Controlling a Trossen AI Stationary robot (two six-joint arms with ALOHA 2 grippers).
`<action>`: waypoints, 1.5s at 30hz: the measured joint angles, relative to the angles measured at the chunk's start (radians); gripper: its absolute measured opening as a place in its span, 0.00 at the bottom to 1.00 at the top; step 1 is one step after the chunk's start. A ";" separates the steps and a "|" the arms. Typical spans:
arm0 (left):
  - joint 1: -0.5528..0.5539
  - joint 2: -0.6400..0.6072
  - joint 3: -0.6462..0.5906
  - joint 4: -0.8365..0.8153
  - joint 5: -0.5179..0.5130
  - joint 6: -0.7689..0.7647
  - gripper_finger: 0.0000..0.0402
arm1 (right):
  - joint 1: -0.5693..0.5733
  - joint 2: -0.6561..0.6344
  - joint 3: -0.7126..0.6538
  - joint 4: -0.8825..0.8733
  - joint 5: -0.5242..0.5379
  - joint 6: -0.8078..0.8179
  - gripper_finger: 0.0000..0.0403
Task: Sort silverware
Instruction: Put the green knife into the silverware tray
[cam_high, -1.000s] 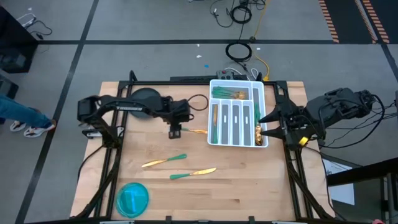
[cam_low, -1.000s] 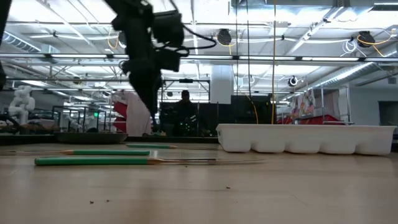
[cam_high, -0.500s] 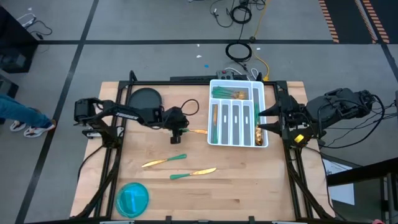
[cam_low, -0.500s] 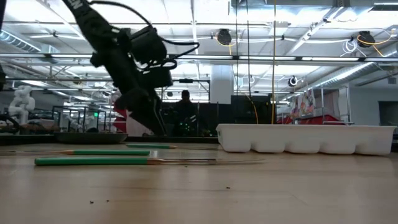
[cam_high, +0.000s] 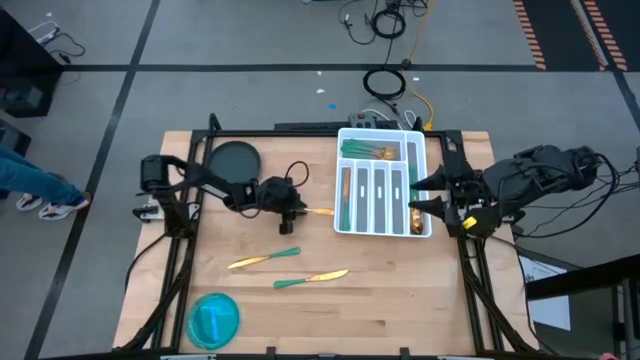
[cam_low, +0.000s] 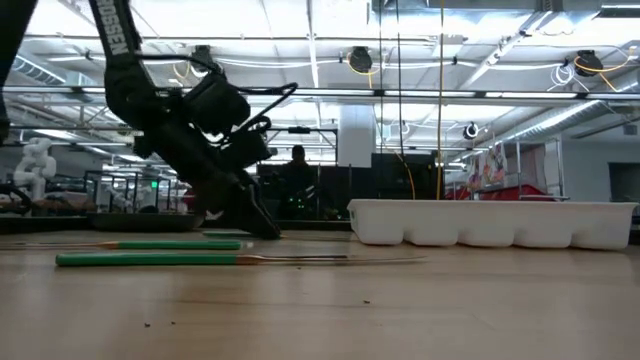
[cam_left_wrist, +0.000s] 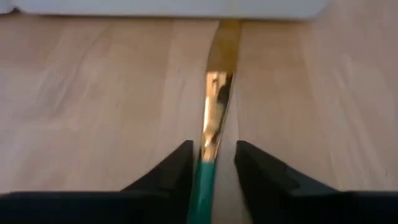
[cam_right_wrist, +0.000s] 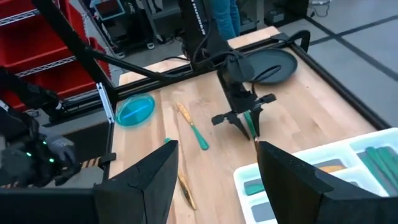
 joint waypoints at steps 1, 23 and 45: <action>0.000 0.024 0.001 0.029 0.015 -0.010 0.28 | 0.000 0.005 0.000 0.005 -0.004 0.004 0.53; -0.045 -0.160 -0.010 -0.185 -0.124 -0.272 0.01 | 0.000 0.029 0.000 0.103 -0.079 -0.013 0.53; -0.084 -0.445 -0.003 -0.718 -0.230 -0.454 0.18 | 0.000 0.031 0.000 0.151 -0.078 -0.056 0.53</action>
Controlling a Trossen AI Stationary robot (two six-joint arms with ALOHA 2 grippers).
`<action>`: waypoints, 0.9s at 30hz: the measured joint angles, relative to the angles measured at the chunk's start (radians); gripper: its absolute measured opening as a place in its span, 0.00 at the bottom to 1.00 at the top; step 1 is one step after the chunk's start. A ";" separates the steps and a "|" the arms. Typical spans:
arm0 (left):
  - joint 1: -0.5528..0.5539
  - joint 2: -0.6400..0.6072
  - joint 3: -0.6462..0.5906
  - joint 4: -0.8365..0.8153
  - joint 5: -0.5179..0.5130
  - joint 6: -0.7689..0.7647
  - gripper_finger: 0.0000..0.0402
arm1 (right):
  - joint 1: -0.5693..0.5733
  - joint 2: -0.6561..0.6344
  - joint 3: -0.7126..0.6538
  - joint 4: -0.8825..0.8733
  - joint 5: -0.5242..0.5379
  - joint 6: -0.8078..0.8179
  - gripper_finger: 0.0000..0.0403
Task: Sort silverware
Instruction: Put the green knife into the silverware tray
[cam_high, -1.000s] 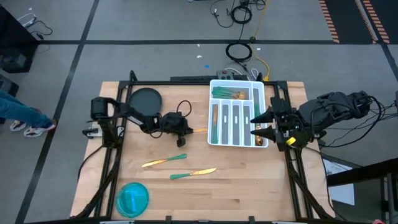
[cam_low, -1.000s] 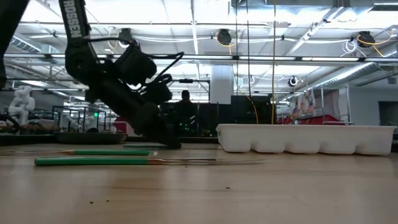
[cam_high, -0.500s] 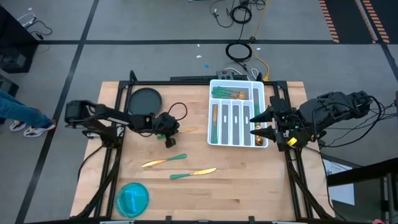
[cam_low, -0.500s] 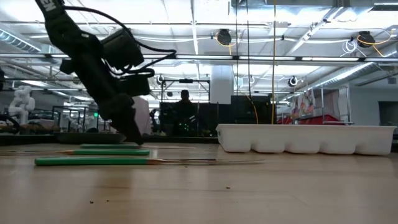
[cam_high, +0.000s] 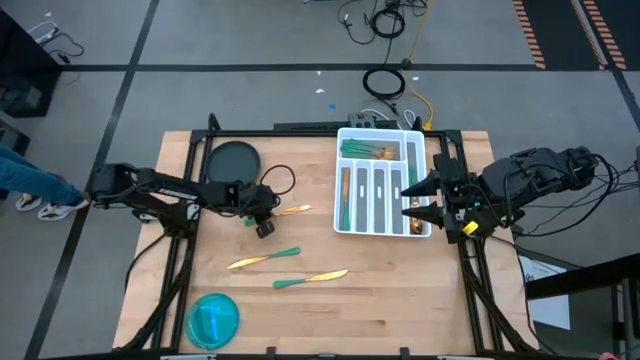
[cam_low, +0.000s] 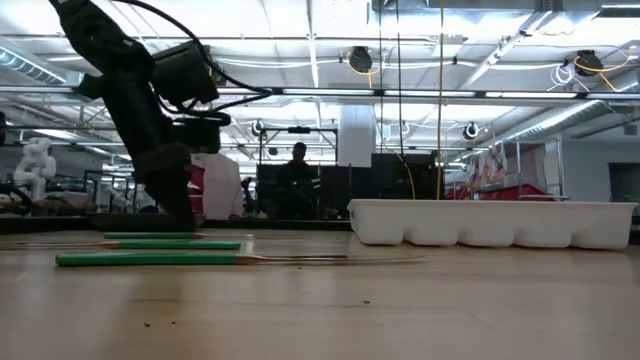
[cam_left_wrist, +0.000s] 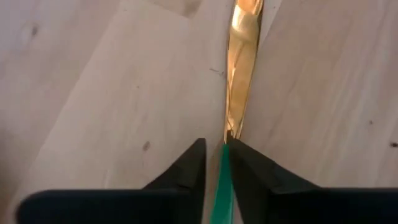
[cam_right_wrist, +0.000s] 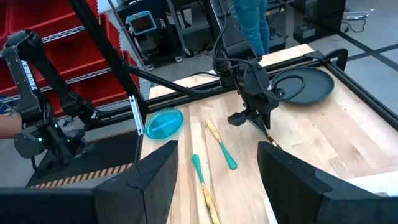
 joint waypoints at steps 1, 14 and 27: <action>0.000 -0.014 0.000 -0.008 0.000 0.000 0.21 | 0.000 0.000 0.000 0.000 0.000 -0.005 0.53; -0.092 -0.033 -0.004 -0.041 -0.130 0.026 0.56 | 0.000 0.000 0.000 -0.007 0.000 -0.042 0.53; -0.119 -0.027 -0.116 0.081 -0.145 -0.027 0.56 | 0.000 0.000 0.000 -0.006 0.004 -0.070 0.53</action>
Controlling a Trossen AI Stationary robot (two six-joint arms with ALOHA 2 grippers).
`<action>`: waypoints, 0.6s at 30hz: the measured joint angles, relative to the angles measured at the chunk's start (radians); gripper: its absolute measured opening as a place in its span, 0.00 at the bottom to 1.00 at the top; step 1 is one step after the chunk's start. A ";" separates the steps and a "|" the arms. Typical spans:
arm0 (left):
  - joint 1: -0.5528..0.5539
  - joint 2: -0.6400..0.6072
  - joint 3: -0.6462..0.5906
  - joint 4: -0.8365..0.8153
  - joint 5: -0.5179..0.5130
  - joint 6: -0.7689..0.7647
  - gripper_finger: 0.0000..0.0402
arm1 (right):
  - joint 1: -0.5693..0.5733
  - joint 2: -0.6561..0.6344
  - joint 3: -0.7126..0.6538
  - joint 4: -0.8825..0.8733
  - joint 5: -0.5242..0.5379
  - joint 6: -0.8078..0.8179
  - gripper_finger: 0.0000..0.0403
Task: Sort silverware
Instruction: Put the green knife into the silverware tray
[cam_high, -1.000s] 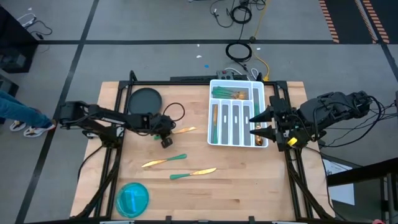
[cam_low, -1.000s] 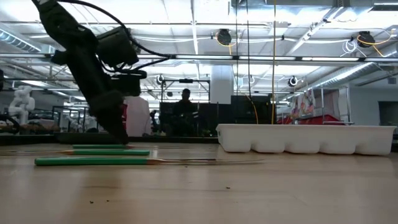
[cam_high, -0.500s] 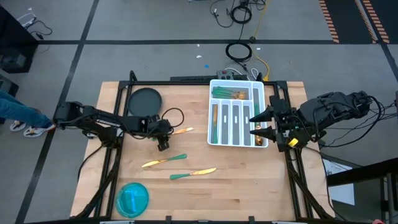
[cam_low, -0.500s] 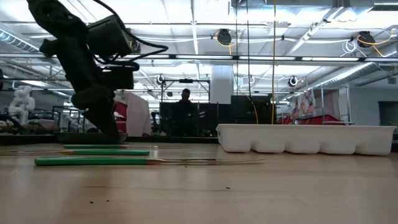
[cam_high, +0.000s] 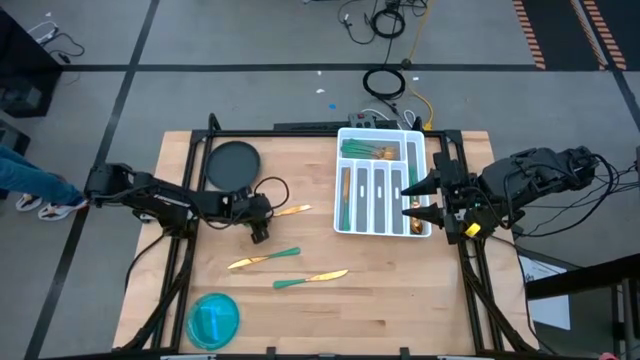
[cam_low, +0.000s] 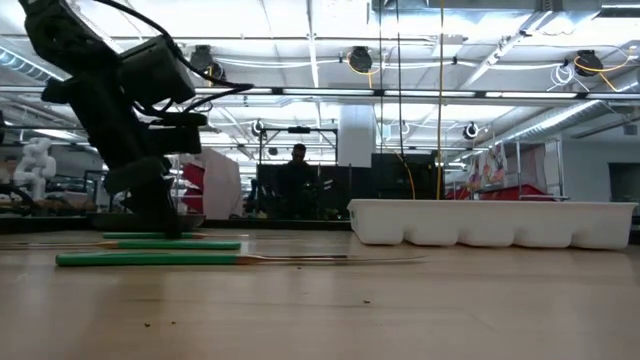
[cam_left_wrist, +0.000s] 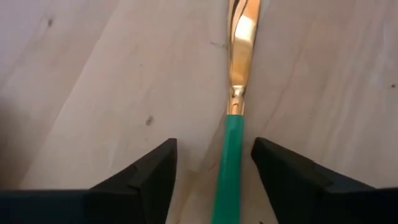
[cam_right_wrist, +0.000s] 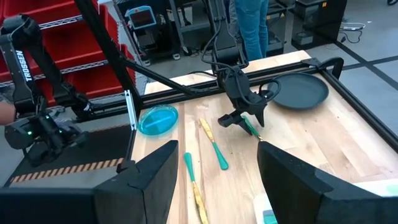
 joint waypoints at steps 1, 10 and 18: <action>-0.001 0.008 -0.006 0.010 0.003 0.000 0.53 | 0.000 0.000 0.000 0.000 0.000 -0.003 0.53; -0.012 0.066 -0.053 0.152 0.027 0.028 0.06 | 0.000 0.000 0.000 0.002 0.000 -0.007 0.53; -0.024 0.061 -0.046 0.136 0.025 0.001 0.04 | 0.000 0.000 0.000 0.004 -0.002 0.008 0.53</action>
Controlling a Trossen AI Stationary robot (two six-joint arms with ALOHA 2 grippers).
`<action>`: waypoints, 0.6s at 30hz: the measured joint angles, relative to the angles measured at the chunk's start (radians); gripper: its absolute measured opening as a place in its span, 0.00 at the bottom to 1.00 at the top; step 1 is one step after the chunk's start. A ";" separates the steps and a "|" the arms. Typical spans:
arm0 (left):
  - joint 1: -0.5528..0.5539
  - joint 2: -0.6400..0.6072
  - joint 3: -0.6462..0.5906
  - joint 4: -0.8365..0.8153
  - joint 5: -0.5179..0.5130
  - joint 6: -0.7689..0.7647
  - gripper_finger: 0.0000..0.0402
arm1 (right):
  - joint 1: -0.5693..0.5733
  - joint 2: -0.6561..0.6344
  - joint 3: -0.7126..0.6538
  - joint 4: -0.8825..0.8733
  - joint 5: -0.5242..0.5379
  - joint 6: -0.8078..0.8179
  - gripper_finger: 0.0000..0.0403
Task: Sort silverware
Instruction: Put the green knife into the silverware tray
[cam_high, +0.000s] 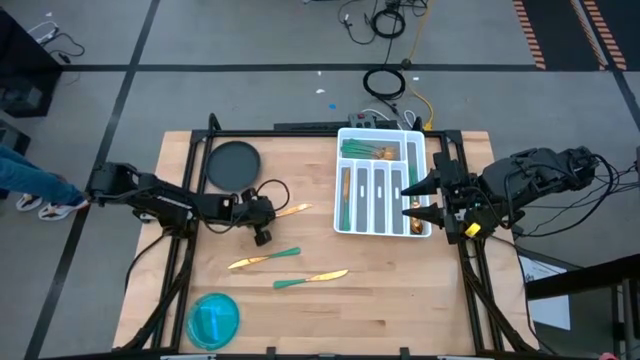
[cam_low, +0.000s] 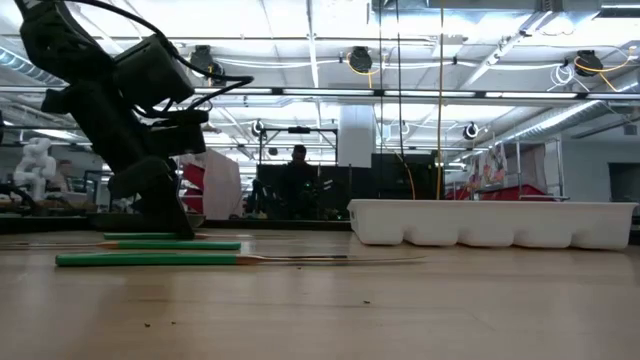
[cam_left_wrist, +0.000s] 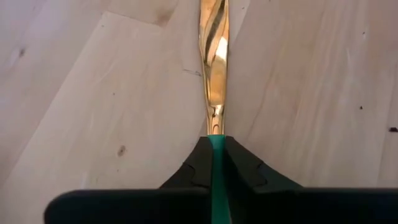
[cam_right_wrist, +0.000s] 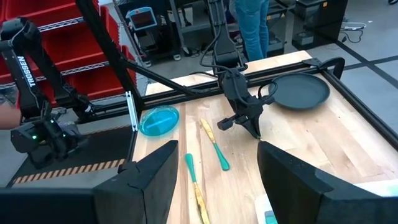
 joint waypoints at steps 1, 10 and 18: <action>-0.003 -0.004 0.008 -0.014 -0.003 -0.001 0.04 | 0.000 0.000 0.000 0.000 -0.001 0.000 0.53; -0.007 -0.051 0.100 -0.164 -0.003 -0.016 0.00 | 0.000 0.000 0.000 0.000 -0.002 -0.015 0.53; -0.009 -0.054 0.169 -0.259 -0.023 -0.025 0.00 | 0.000 0.000 0.000 0.000 0.001 -0.023 0.53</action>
